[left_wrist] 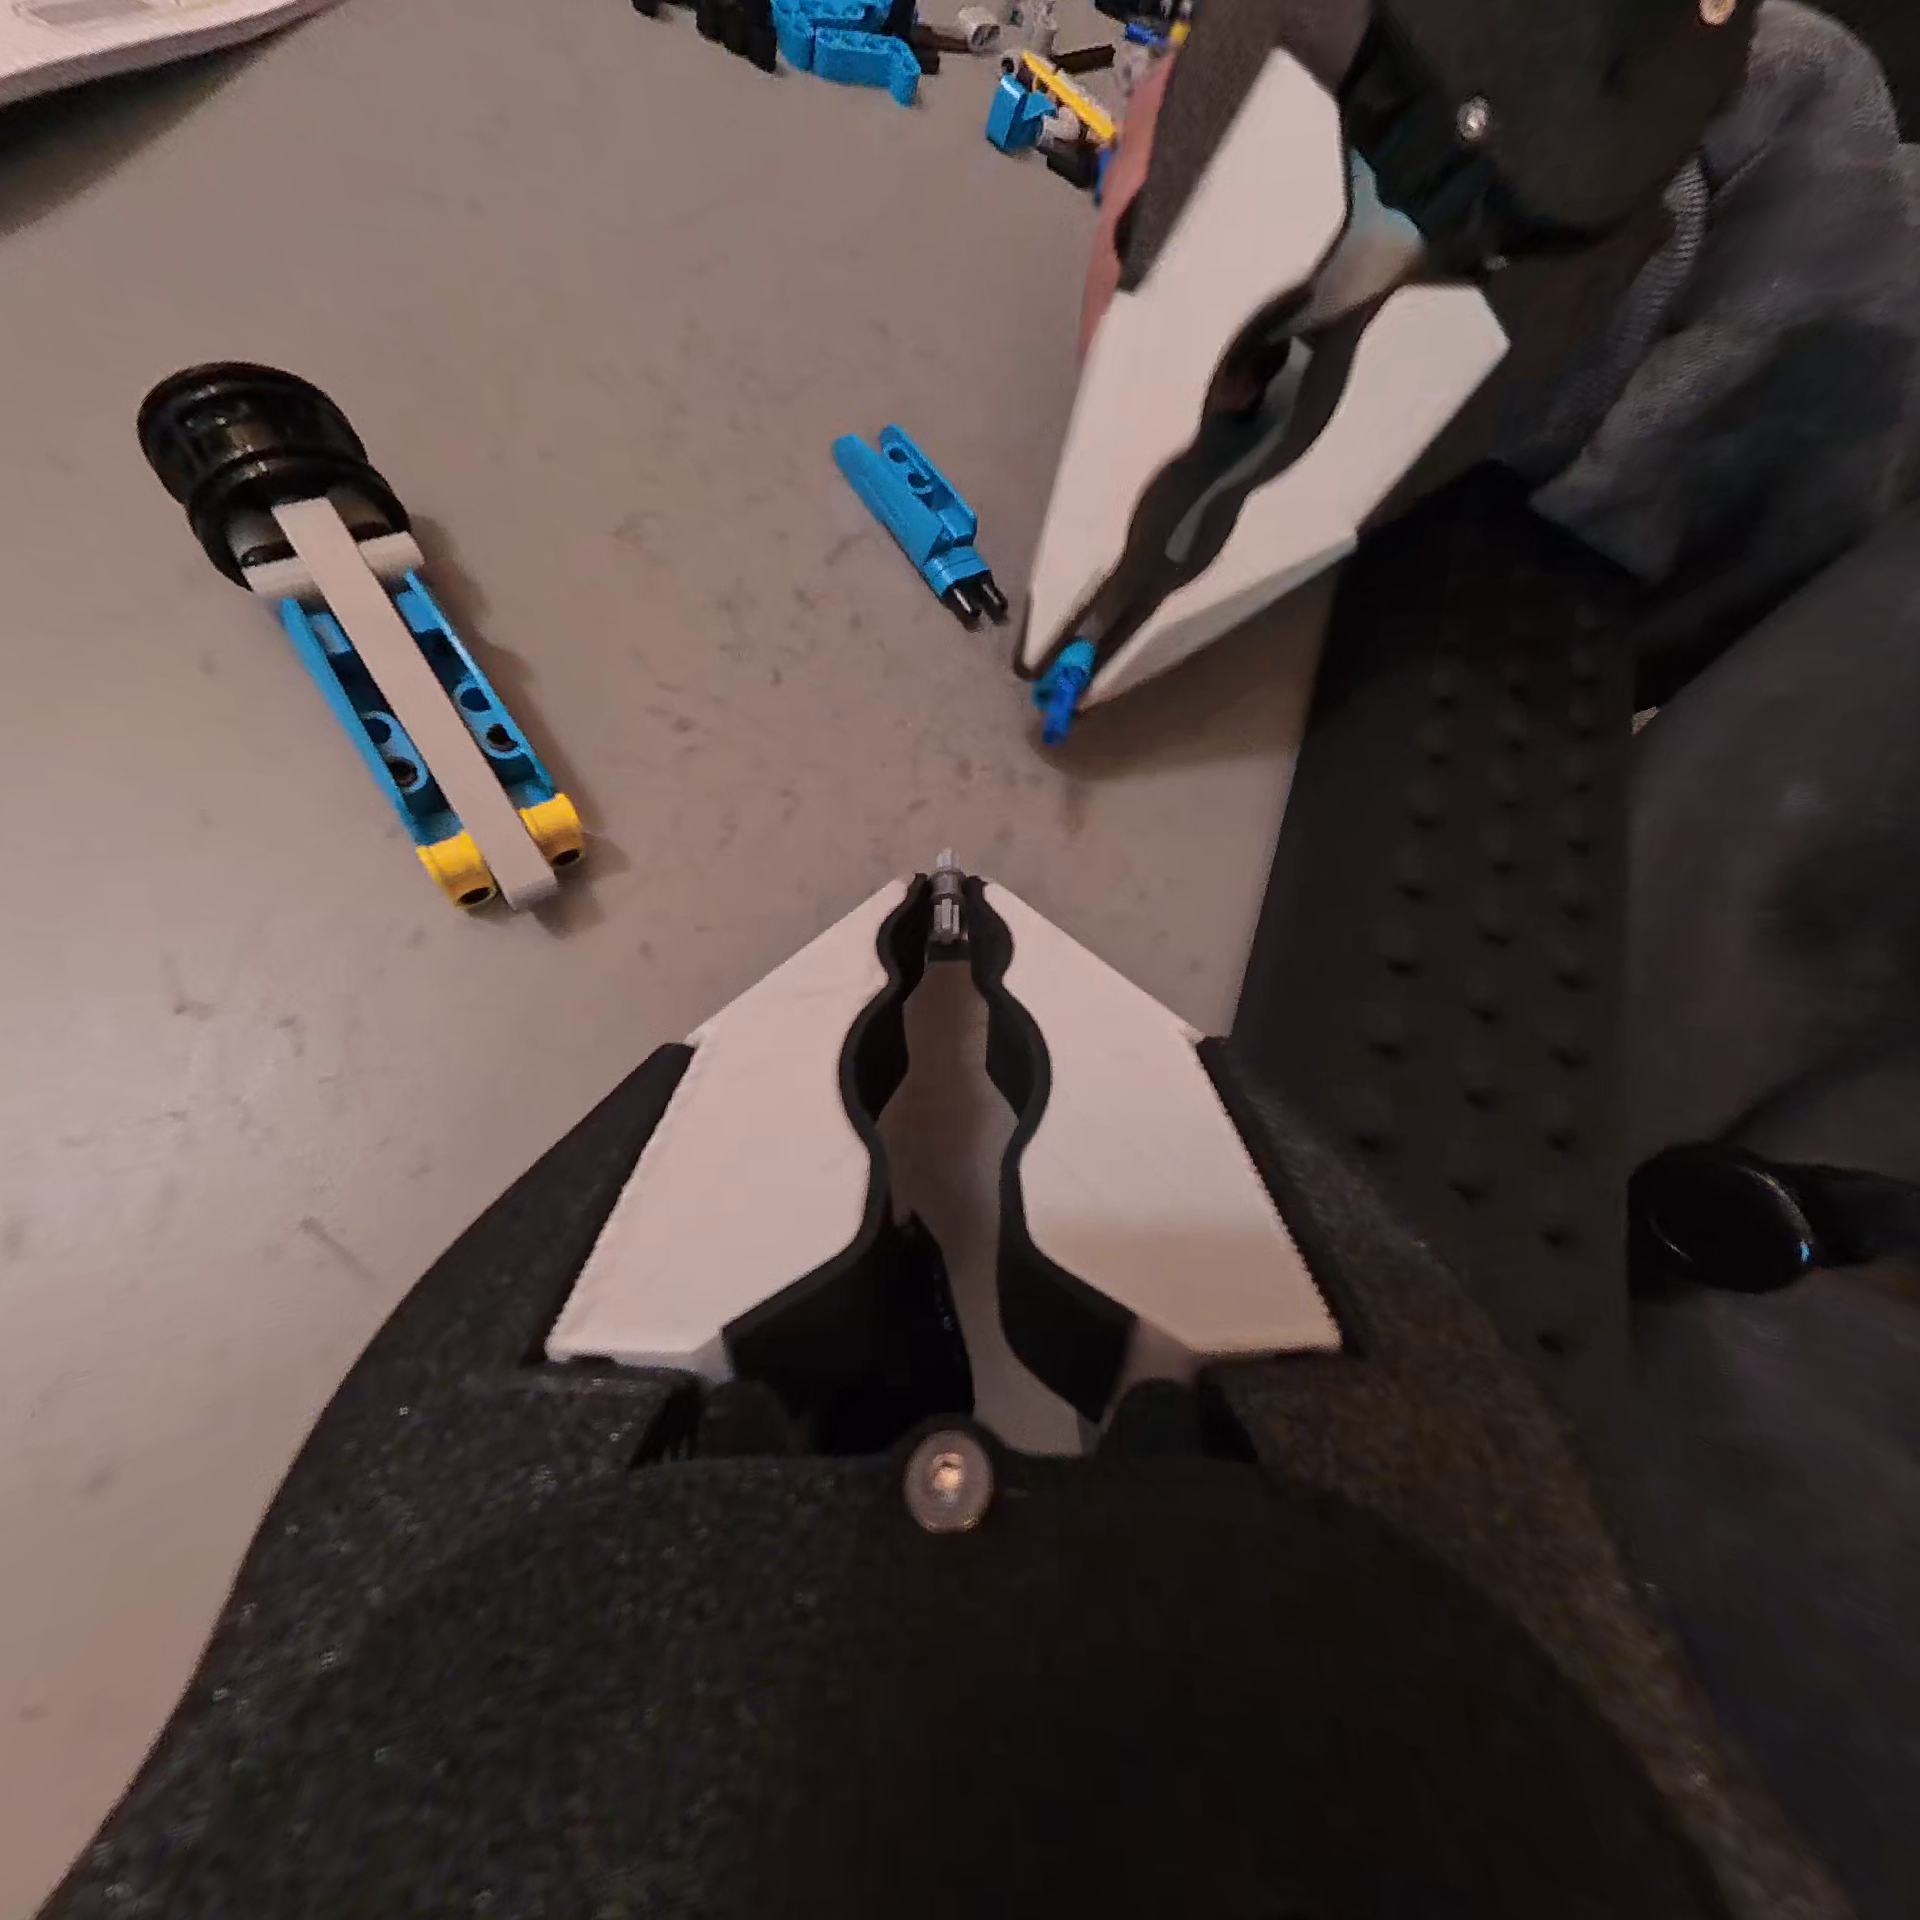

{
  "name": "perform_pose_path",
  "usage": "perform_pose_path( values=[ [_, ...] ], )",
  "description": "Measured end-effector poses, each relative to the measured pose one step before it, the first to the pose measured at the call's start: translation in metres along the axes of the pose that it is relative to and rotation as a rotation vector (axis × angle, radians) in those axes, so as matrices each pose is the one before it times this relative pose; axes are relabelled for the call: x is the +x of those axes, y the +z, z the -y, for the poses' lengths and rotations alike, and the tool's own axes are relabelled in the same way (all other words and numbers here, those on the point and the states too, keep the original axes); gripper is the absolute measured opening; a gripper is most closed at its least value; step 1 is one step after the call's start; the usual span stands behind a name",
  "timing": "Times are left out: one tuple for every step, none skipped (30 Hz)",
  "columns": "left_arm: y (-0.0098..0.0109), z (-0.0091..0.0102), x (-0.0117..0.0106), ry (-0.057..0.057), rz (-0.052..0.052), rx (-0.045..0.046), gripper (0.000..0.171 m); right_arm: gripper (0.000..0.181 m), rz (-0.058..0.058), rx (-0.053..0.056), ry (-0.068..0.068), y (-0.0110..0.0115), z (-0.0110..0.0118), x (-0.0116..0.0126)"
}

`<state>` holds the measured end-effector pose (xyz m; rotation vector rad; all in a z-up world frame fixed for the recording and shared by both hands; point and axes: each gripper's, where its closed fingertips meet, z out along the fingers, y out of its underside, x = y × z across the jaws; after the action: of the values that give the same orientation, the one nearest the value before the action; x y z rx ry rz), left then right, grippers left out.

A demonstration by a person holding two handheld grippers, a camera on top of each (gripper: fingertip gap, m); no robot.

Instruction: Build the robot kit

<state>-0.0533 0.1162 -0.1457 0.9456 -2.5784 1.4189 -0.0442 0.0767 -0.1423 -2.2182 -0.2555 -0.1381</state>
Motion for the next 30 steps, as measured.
perform_pose_path(
  values=[
    [0.00085, -0.00126, -0.00015, -0.0040, -0.0018, -0.00882, 0.006, 0.007, 0.0326, -0.0154, -0.0145, 0.00306, -0.00126, -0.00785],
    [0.00083, -0.00124, 0.00052, 0.0013, -0.0026, -0.00840, 0.006, 0.007, 0.0280, -0.0158, -0.0023, 0.00218, -0.00051, -0.00633],
    [0.00089, -0.00129, 0.00071, 0.0070, 0.0011, -0.00874, 0.006, 0.007, 0.0090, -0.0046, -0.0046, 0.00073, 0.00115, -0.00312],
    [0.00103, -0.00145, 0.00107, 0.0134, 0.0022, -0.01051, 0.006, 0.007, 0.0075, 0.0091, -0.0036, -0.00057, 0.00246, -0.00242],
    [0.00104, -0.00131, 0.00199, 0.0192, 0.0001, -0.00933, 0.006, 0.007, 0.0065, 0.0090, 0.0059, -0.00131, 0.00189, -0.00139],
    [0.00061, -0.00080, 0.00182, 0.0207, 0.0027, -0.00497, 0.006, 0.007, 0.0061, 0.0059, 0.0122, -0.00124, 0.00054, -0.00056],
    [0.00031, -0.00057, 0.00145, 0.0188, 0.0043, -0.00310, 0.006, 0.007, 0.0011, 0.0027, 0.0160, -0.00116, -0.00069, 0.00063],
    [0.00019, -0.00053, 0.00151, 0.0183, 0.0035, -0.00260, 0.006, 0.007, -0.0036, -0.0033, 0.0189, -0.00106, -0.00200, 0.00204],
    [0.00033, -0.00045, 0.00142, 0.0187, 0.0035, -0.00265, 0.006, 0.008, -0.0039, -0.0027, 0.0210, -0.00082, -0.00192, 0.00248],
    [0.00028, -0.00036, 0.00121, 0.0174, 0.0054, -0.00211, 0.006, 0.008, -0.0015, 0.0055, 0.0240, -0.00123, -0.00045, 0.00268],
    [0.00027, -0.00039, 0.00131, 0.0175, 0.0036, -0.00213, 0.006, 0.008, -0.0032, 0.0110, 0.0234, -0.00152, 0.00080, 0.00292],
    [0.00026, -0.00036, 0.00152, 0.0175, 0.0021, -0.00224, 0.006, 0.008, -0.0091, 0.0151, 0.0169, -0.00181, 0.00173, 0.00341],
    [0.00023, -0.00019, 0.00082, 0.0126, 0.0038, -0.00144, 0.006, 0.007, -0.0118, 0.0195, 0.0067, -0.00225, 0.00273, 0.00309],
    [0.00009, -0.00004, 0.00013, 0.0055, 0.0031, -0.00048, 0.006, 0.008, -0.0121, 0.0196, 0.0001, -0.00205, 0.00278, 0.00274],
    [-0.00004, 0.00001, -0.00008, -0.0008, 0.0000, 0.00019, 0.006, 0.008, -0.0088, 0.0172, -0.0001, -0.00149, 0.00240, 0.00205],
    [-0.00002, 0.00008, -0.00014, -0.0051, -0.0028, 0.00035, 0.006, 0.008, 0.0014, 0.0135, 0.0048, -0.00071, 0.00162, 0.00080],
    [-0.00008, 0.00005, -0.00021, -0.0059, -0.0035, -0.00006, 0.006, 0.008, 0.0028, 0.0043, 0.0084, -0.00015, 0.00029, 0.00069],
    [0.00019, -0.00024, 0.00009, -0.0028, -0.0028, -0.00157, 0.006, 0.008, -0.0012, -0.0037, 0.0050, 0.00032, -0.00106, 0.00109],
    [0.00013, -0.00071, 0.00049, 0.0029, -0.0016, -0.00378, 0.007, 0.008, -0.0007, -0.0062, 0.0028, 0.00061, -0.00132, 0.00090],
    [0.00026, -0.00139, 0.00052, 0.0080, 0.0016, -0.00787, 0.007, 0.008, -0.0002, -0.0073, 0.0012, 0.00066, -0.00122, 0.00036],
    [0.00066, -0.00315, 0.00038, 0.0136, 0.0058, -0.01739, 0.007, 0.008, -0.0033, -0.0052, -0.0061, 0.00038, -0.00064, 0.00002],
    [0.00064, -0.00280, 0.00023, 0.0196, 0.0112, -0.01610, 0.008, 0.008, -0.0098, -0.0079, -0.0178, 0.00028, -0.00055, 0.00009],
    [-0.00040, -0.00001, -0.00008, 0.0206, 0.0148, 0.00167, 0.007, 0.007, -0.0213, -0.0155, -0.0347, 0.00024, -0.00109, 0.00045],
    [0.00001, -0.00018, -0.00001, 0.0155, 0.0105, -0.00115, 0.007, 0.007, -0.0306, -0.0237, -0.0529, 0.00038, -0.00199, 0.00063],
    [0.00010, -0.00011, 0.00002, 0.0077, 0.0049, -0.00066, 0.007, 0.007, -0.0406, -0.0273, -0.0678, 0.00011, -0.00150, 0.00081],
    [-0.00003, 0.00003, 0.00010, -0.0024, -0.0027, 0.00011, 0.007, 0.007, -0.0409, -0.0207, -0.0803, -0.00046, 0.00049, -0.00036],
    [-0.00014, 0.00007, 0.00001, -0.0107, -0.0094, 0.00080, 0.007, 0.007, -0.0436, -0.0093, -0.0882, -0.00067, 0.00269, -0.00095],
    [-0.00022, 0.00018, 0.00008, -0.0150, -0.0119, 0.00143, 0.007, 0.007, -0.0447, -0.0061, -0.0884, -0.00020, 0.00292, -0.00125],
    [-0.00030, 0.00012, -0.00006, -0.0137, -0.0102, 0.00126, 0.007, 0.007, -0.0424, -0.0077, -0.0868, 0.00040, 0.00243, -0.00179],
    [-0.00012, -0.00003, -0.00008, -0.0083, -0.0061, 0.00057, 0.007, 0.007, -0.0593, -0.0140, -0.0885, 0.00073, 0.00140, 0.00070]
  ],
)
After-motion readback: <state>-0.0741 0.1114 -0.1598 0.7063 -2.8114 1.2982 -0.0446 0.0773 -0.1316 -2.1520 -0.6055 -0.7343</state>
